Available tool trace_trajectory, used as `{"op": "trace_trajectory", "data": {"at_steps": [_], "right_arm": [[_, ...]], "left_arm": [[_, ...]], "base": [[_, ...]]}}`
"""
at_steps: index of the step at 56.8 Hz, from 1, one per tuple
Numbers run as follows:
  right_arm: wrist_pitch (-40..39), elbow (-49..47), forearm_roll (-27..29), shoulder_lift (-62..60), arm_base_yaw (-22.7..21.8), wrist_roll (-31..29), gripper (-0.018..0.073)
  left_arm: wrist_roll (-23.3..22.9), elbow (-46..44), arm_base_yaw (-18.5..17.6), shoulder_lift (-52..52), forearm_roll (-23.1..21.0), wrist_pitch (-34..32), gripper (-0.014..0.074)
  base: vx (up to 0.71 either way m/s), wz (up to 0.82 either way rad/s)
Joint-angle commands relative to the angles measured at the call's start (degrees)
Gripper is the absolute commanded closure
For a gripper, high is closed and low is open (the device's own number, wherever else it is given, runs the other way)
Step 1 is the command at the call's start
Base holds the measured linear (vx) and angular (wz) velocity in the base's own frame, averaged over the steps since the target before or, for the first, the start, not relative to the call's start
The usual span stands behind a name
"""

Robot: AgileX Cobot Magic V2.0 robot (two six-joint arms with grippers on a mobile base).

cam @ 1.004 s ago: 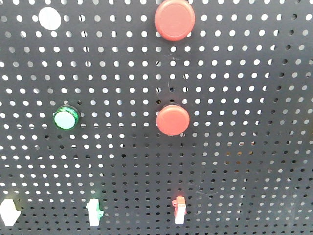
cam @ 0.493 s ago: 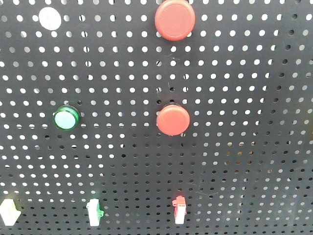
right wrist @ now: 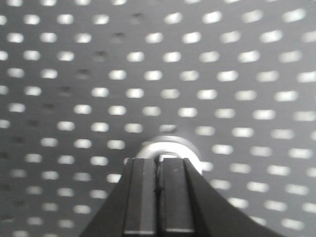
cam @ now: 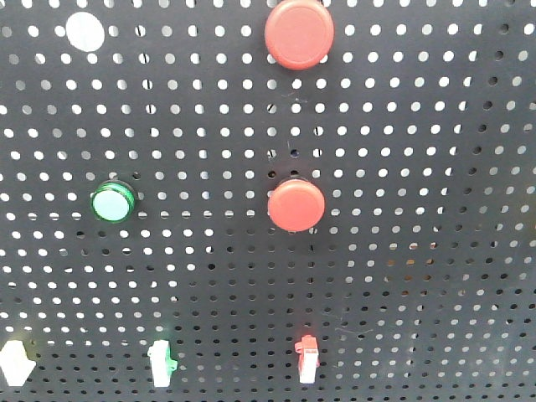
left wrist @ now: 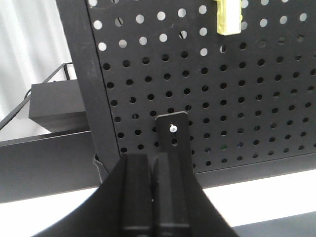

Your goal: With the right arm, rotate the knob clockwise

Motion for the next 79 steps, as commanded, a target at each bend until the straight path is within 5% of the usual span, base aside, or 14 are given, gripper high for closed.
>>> {"op": "trace_trajectory", "data": {"at_steps": [1,68,79], "right_arm": [[-5.4,-1.8,-1.0,0.0,0.0,1.5,0.0391],[-2.5,-1.6,0.4,2.8,0.1,5.5,0.0347],[-2.5,-1.6,0.4,2.9,0.1,5.9,0.0425]], "left_arm": [[-0.2,1.9,-0.4,-0.9,-0.6,-4.9,0.0603],[-0.2,1.9,-0.4,-0.9,-0.6,-4.9,0.0603],[-0.2,1.9,-0.4,-0.9,-0.6,-4.9,0.0603]], "base": [[0.0,0.0],[0.0,0.0],[0.0,0.0]]}}
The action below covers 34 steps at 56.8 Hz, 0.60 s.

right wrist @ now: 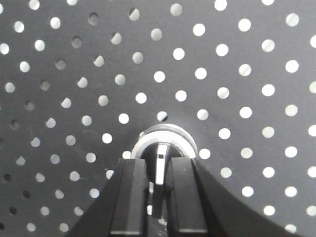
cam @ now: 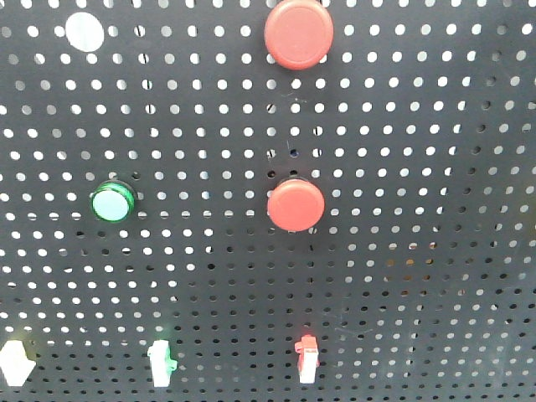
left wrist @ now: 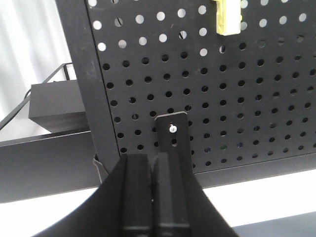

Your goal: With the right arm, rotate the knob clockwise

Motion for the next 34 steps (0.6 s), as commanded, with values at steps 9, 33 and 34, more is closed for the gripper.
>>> {"op": "trace_trajectory", "data": {"at_steps": [9,33,34], "right_arm": [[-2.9,-1.3,1.0,0.6,0.1,6.0,0.0573],[-2.7,-1.5,4.4,0.4,0.1,36.1,0.0567],[-2.7,-1.5,4.7,0.4,0.1,36.9,0.0567]], "left_arm": [[-0.2,1.9,-0.4,-0.9,-0.6,-4.9,0.0603],[-0.2,1.9,-0.4,-0.9,-0.6,-4.9,0.0603],[-0.2,1.9,-0.4,-0.9,-0.6,-4.9,0.0603]], "base": [[0.0,0.0],[0.0,0.0],[0.0,0.0]]}}
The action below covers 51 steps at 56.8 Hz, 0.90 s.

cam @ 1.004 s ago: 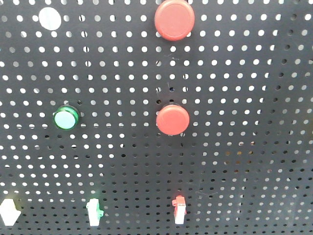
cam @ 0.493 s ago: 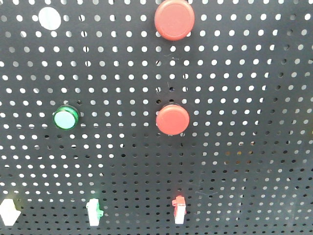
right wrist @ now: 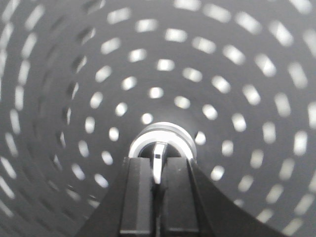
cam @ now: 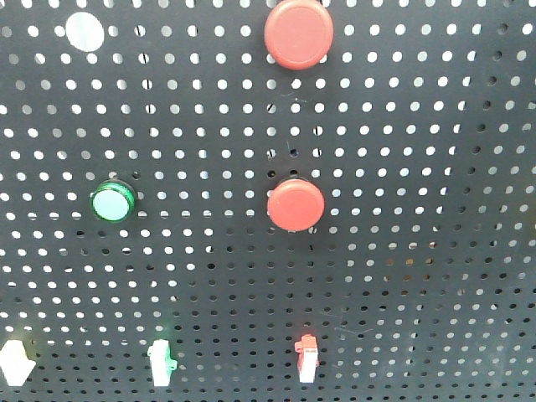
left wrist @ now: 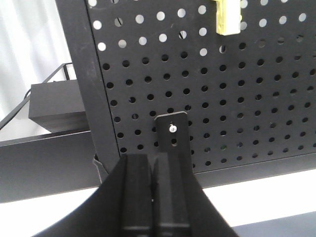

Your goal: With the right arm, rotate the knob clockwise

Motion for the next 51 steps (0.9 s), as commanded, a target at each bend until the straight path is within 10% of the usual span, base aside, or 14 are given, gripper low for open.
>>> {"op": "trace_trajectory", "data": {"at_steps": [1,51], "right_arm": [[-2.9,-1.5,3.6,0.4,0.1,7.3,0.0567],[-9.1,-1.5,14.7,0.4,0.1,42.1,0.0567]], "left_arm": [[-0.2,1.9,-0.4,-0.9,-0.6,-4.9,0.0603],[-0.2,1.9,-0.4,-0.9,-0.6,-4.9,0.0603]], "base": [[0.0,0.0],[0.0,0.0]]}}
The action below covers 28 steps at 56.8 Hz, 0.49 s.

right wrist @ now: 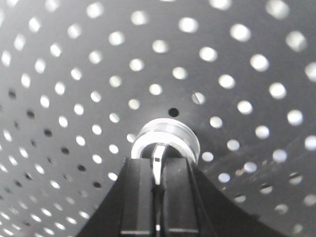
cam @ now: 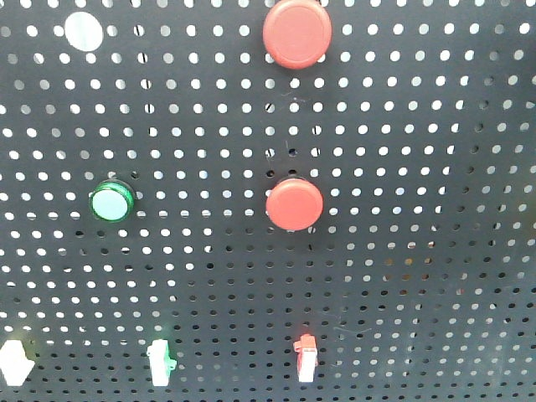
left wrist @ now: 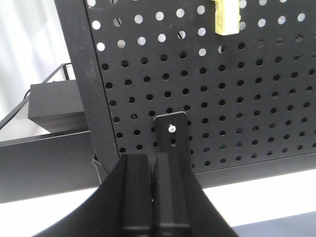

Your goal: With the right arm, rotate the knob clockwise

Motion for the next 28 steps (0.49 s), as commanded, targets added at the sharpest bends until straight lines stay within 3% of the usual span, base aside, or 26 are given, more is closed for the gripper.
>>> {"op": "trace_trajectory", "data": {"at_steps": [1,18,28], "right_arm": [[-8.3,-2.2,7.1,0.4,0.5,1.1,0.0567],[-8.4,-2.2,7.2,0.4,0.5,-5.3,0.0536],[-8.3,-2.2,7.4,0.4,0.5,-5.6,0.0398]], "left_arm": [[-0.2,1.9,-0.4,-0.9,-0.6,-4.9,0.0603],[-0.2,1.9,-0.4,-0.9,-0.6,-4.9,0.0603],[-0.2,1.9,-0.4,-0.9,-0.6,-4.9,0.0603]], "base": [[0.0,0.0],[0.0,0.0],[0.0,0.0]]}}
